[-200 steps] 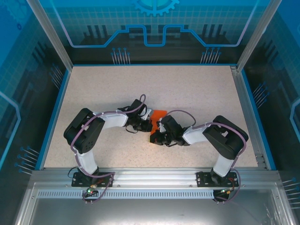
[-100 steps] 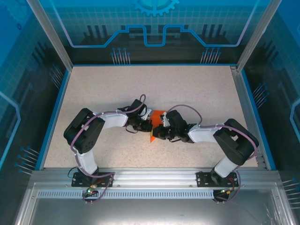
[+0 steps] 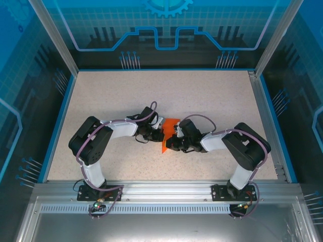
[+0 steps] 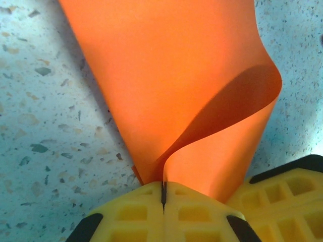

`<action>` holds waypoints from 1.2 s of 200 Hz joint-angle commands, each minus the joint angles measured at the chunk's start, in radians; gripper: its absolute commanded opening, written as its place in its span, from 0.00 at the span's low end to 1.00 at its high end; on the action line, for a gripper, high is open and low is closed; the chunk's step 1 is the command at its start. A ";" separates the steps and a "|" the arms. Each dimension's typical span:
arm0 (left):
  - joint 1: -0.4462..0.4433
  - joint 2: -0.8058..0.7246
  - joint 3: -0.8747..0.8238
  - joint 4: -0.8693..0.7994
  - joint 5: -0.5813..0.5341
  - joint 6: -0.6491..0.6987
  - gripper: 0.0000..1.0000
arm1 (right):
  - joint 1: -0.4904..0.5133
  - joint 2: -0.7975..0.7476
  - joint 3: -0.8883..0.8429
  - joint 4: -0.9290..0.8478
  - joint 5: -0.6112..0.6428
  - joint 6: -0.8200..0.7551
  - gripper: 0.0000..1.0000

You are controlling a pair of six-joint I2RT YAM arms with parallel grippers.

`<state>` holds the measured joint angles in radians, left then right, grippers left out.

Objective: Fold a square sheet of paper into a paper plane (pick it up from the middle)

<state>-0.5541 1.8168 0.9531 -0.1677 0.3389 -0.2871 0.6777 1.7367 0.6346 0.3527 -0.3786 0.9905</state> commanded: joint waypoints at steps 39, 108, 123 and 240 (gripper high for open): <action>0.001 0.038 0.007 -0.059 -0.003 0.015 0.00 | -0.018 -0.016 -0.020 -0.017 0.016 -0.012 0.00; 0.003 0.036 0.009 -0.058 -0.003 0.010 0.00 | -0.079 -0.050 0.021 -0.026 -0.042 -0.041 0.00; 0.003 0.038 0.012 -0.059 -0.001 0.009 0.00 | -0.084 -0.023 0.030 -0.015 -0.050 -0.041 0.00; 0.003 0.037 0.014 -0.068 -0.008 0.019 0.00 | -0.115 -0.047 0.029 -0.076 -0.031 -0.072 0.00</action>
<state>-0.5541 1.8206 0.9623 -0.1787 0.3389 -0.2863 0.5877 1.7420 0.6472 0.3279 -0.4015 0.9440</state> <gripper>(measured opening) 0.049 0.044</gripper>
